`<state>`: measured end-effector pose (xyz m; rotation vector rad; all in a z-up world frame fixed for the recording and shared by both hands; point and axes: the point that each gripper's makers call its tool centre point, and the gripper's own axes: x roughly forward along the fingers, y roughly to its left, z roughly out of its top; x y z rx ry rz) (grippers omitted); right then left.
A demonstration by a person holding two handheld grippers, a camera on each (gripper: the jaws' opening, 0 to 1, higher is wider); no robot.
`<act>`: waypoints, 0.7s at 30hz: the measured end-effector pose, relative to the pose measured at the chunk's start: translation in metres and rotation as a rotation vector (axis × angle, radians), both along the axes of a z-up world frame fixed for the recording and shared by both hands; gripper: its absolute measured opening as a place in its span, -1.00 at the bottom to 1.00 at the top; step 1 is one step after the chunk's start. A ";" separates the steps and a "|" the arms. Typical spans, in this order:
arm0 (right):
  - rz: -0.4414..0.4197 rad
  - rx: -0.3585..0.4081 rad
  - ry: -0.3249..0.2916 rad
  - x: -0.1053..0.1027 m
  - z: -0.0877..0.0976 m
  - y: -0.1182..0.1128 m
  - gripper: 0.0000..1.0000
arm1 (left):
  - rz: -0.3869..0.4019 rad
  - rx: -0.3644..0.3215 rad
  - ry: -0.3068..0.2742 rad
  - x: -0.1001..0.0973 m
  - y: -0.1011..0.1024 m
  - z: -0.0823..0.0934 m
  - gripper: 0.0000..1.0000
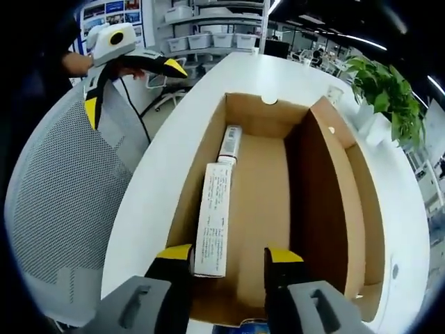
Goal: Operate the shoe box by opening the lid, removing the specified soft item, and placing it in the target area until the item is outside and the box remains undamaged.
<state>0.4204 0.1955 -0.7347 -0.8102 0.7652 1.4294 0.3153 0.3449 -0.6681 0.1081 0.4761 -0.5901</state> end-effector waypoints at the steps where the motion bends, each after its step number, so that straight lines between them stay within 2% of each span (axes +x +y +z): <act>1: 0.000 0.007 -0.001 -0.001 0.001 0.003 -0.28 | 0.000 0.000 -0.001 0.000 0.000 0.000 0.96; 8: 0.002 0.023 0.006 -0.004 -0.005 0.017 -0.38 | 0.008 -0.001 -0.006 0.001 0.002 0.000 0.96; 17: 0.007 0.020 0.006 -0.006 -0.009 0.021 -0.51 | 0.015 -0.003 -0.010 0.001 0.002 0.001 0.95; 21: 0.033 0.019 0.006 -0.011 -0.010 0.024 -0.69 | 0.017 -0.004 -0.010 0.002 0.002 0.001 0.95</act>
